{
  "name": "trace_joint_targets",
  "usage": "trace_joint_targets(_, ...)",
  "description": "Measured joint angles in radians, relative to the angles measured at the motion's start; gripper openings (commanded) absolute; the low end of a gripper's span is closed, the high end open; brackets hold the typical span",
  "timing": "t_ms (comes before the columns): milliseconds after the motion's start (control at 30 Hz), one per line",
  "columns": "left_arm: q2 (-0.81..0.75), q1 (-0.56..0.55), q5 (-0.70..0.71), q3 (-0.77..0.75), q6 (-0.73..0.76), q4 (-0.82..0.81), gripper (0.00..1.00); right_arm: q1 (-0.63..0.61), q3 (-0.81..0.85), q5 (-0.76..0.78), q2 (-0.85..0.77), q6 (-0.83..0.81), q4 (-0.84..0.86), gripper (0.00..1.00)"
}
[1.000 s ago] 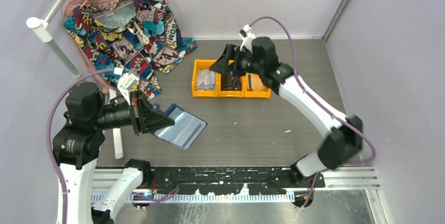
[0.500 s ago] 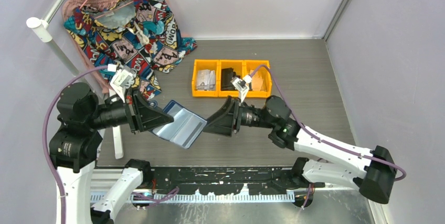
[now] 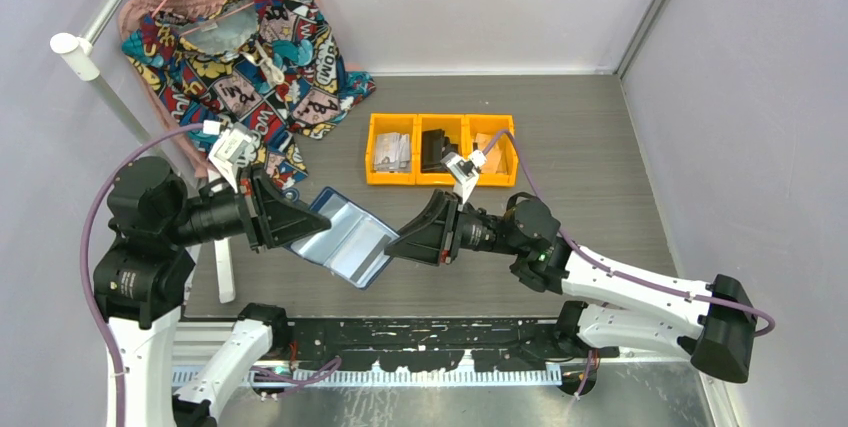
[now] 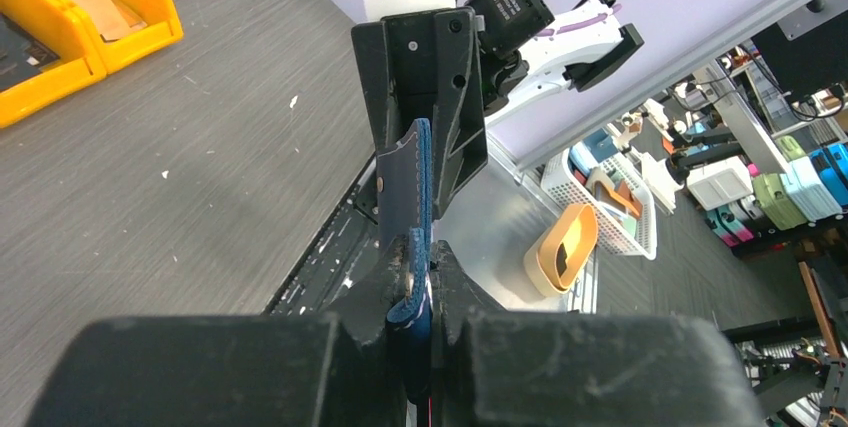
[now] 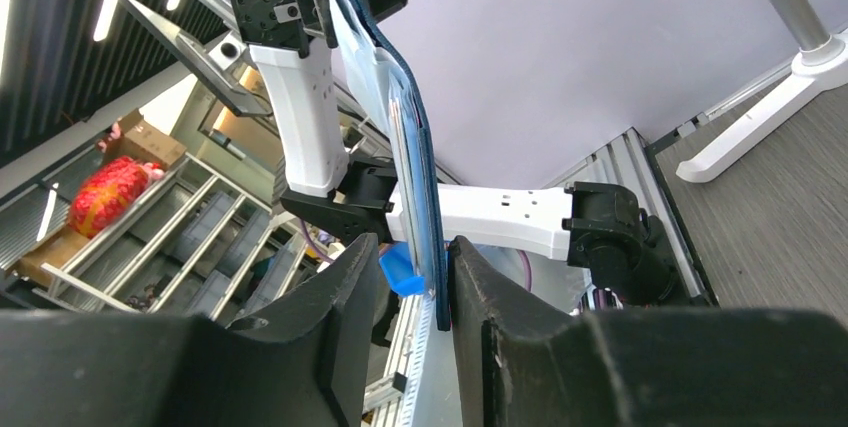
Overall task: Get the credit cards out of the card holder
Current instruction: Remove the credit card from the card holder.
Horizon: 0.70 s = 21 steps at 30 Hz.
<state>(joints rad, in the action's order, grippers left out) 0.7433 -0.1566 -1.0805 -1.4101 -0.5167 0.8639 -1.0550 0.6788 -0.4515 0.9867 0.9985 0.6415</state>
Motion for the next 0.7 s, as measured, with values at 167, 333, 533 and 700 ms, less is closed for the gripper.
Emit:
trace_joint_targets(167,0.002,0.000,0.017,-0.009,0.002,0.005,0.00,-0.011,0.000,0.013,0.000,-0.006,0.001,0.37)
trace_joint_targets(333,0.003,0.000,0.050,-0.012,0.005,0.011,0.00,-0.041,0.000,0.024,-0.011,-0.037,-0.023,0.36)
trace_joint_targets(533,0.006,0.000,0.074,-0.012,0.005,0.023,0.00,-0.066,0.001,0.029,-0.011,-0.066,-0.039,0.25)
trace_joint_targets(700,0.010,0.000,0.082,-0.012,0.003,0.024,0.00,-0.069,0.004,0.047,-0.012,-0.087,-0.056,0.17)
